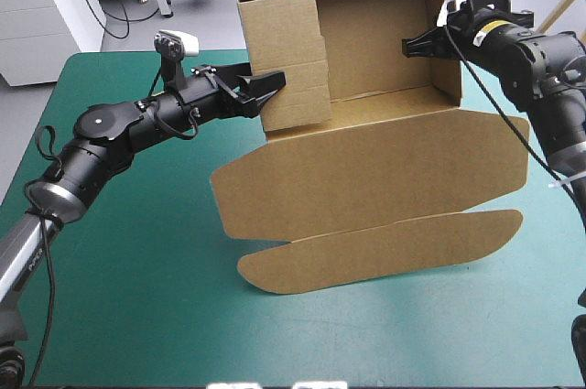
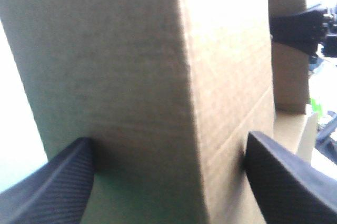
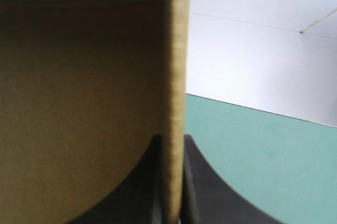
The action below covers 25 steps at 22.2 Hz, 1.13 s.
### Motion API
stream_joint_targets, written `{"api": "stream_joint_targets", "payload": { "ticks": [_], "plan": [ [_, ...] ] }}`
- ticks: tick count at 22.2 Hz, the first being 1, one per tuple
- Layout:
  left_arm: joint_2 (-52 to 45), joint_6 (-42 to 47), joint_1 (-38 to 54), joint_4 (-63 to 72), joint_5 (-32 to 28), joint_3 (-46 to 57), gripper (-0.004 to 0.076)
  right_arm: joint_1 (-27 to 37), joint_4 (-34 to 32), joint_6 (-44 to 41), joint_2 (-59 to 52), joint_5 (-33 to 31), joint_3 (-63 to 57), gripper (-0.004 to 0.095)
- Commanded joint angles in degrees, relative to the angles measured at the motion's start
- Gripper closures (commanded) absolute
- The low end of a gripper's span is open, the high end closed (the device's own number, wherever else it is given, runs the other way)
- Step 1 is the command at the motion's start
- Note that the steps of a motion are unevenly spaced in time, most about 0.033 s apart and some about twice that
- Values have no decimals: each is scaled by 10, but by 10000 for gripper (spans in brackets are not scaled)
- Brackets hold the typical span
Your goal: Fold the box
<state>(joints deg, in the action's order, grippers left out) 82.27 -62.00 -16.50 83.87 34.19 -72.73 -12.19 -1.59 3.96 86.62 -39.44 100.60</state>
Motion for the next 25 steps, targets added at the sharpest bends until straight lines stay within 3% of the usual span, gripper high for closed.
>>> {"api": "stream_joint_targets", "payload": {
  "ticks": [1,4,8,14,21,23,25],
  "plan": [
    [-19,91,-44,-72,-75,-55,168,-9,7,-16,-23,47,18,919],
    [-17,301,-85,-338,-127,-98,168,-9,3,-28,-23,50,18,918],
    [0,538,-88,-595,-66,-164,168,-9,-7,-48,-23,63,18,918],
    [39,718,-115,-820,10,-260,190,-9,-7,-65,-23,77,18,917],
    [65,890,-194,-1053,48,-308,211,-9,-10,-75,-23,80,18,916],
    [77,942,-217,-1119,71,-321,246,-9,-10,-80,-23,82,18,916],
    [86,983,-229,-1144,72,-329,346,-9,-10,-81,-23,79,18,918]
  ]
}}
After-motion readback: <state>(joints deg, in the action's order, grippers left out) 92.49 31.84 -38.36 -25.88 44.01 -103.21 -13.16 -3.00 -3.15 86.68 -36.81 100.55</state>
